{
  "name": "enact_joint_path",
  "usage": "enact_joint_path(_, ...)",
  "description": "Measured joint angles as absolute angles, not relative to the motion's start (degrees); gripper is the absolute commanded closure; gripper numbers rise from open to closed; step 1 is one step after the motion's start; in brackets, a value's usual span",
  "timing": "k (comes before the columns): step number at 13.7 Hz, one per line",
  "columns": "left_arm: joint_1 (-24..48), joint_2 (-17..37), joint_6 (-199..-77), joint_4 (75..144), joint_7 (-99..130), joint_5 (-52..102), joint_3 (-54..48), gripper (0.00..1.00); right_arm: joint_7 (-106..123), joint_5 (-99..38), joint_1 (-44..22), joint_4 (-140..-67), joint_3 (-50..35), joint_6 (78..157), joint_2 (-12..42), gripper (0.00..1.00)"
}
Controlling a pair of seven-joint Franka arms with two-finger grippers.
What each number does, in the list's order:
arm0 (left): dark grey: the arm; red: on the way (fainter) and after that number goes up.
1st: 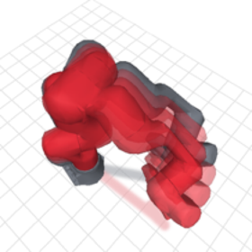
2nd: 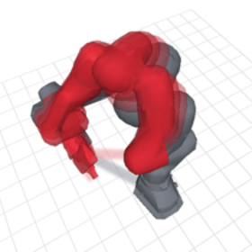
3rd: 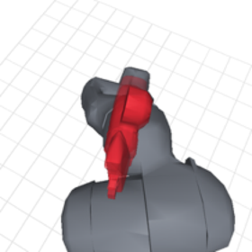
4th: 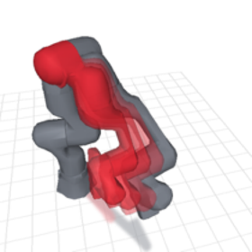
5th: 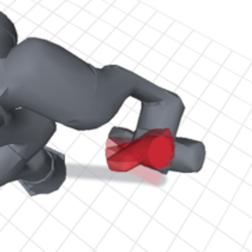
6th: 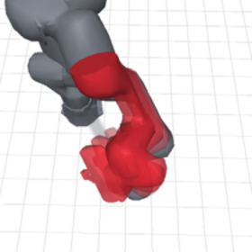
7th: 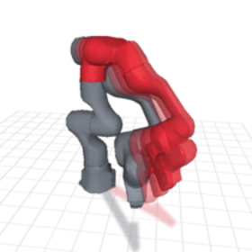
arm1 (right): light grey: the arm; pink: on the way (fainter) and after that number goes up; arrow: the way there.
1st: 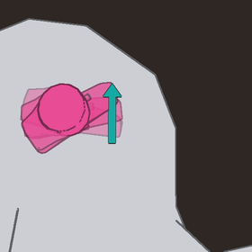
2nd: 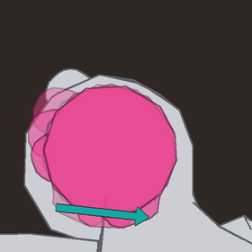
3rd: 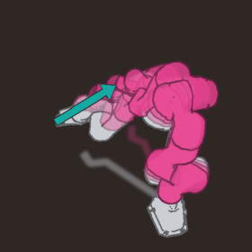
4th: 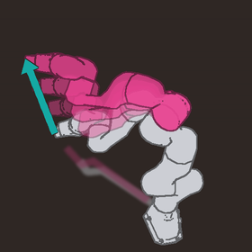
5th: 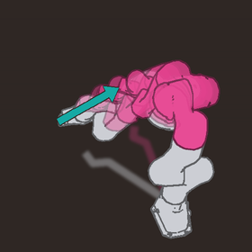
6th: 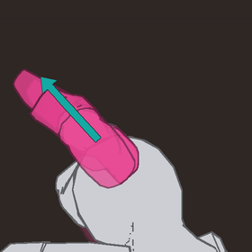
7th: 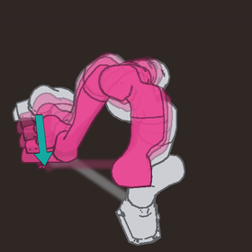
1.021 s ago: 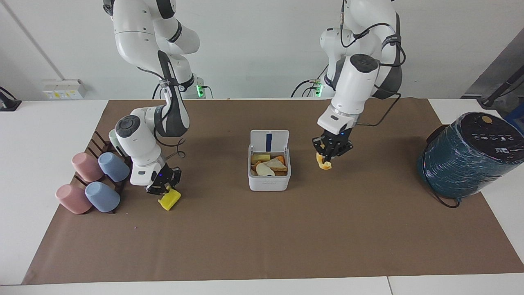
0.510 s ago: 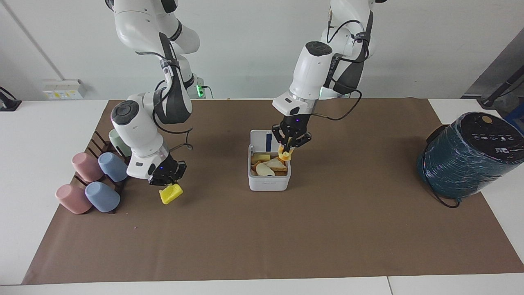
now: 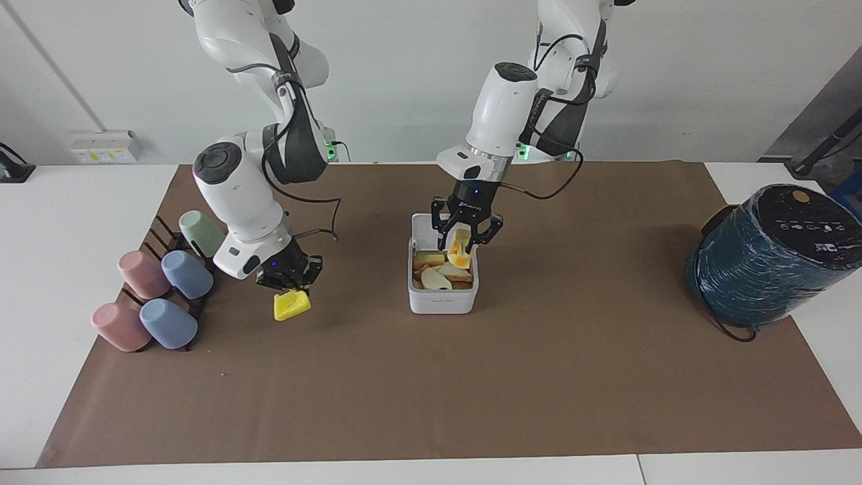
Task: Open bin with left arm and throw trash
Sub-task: 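Carry the yellow sponge over the bin and release it with the left gripper, then drop the yellow block into the bin while the left gripper withdraws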
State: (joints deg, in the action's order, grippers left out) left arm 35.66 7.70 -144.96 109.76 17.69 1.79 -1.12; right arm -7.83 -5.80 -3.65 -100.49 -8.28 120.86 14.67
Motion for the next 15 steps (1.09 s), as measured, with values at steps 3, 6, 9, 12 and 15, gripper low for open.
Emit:
enact_joint_path(3, 35.7, 7.7, -145.6, 109.6, 17.7, 1.8, -1.1, 0.00, -14.3, -5.8, -3.7, -100.4, -10.3, 120.8, 14.3, 1.00)
enact_joint_path(6, 35.7, 7.7, -145.7, 109.4, 17.7, 1.8, -0.9, 0.00, -15.4, -10.2, -3.6, -100.1, -10.5, 120.8, 14.1, 1.00)
enact_joint_path(9, 35.1, 7.7, -143.7, 109.2, 17.7, 1.8, 0.1, 0.00, -20.4, -15.6, -5.4, -98.1, -10.7, 120.9, 14.0, 1.00)
enact_joint_path(12, 30.3, 7.1, -133.8, 108.5, 17.7, 1.8, 0.7, 0.00, -33.1, -16.3, -11.3, -96.8, -11.0, 121.5, 14.0, 1.00)
enact_joint_path(15, 24.7, 4.6, -123.5, 108.2, 17.5, 1.8, 1.0, 0.00, -42.4, -20.8, -15.6, -96.8, -11.2, 122.4, 14.0, 0.98)
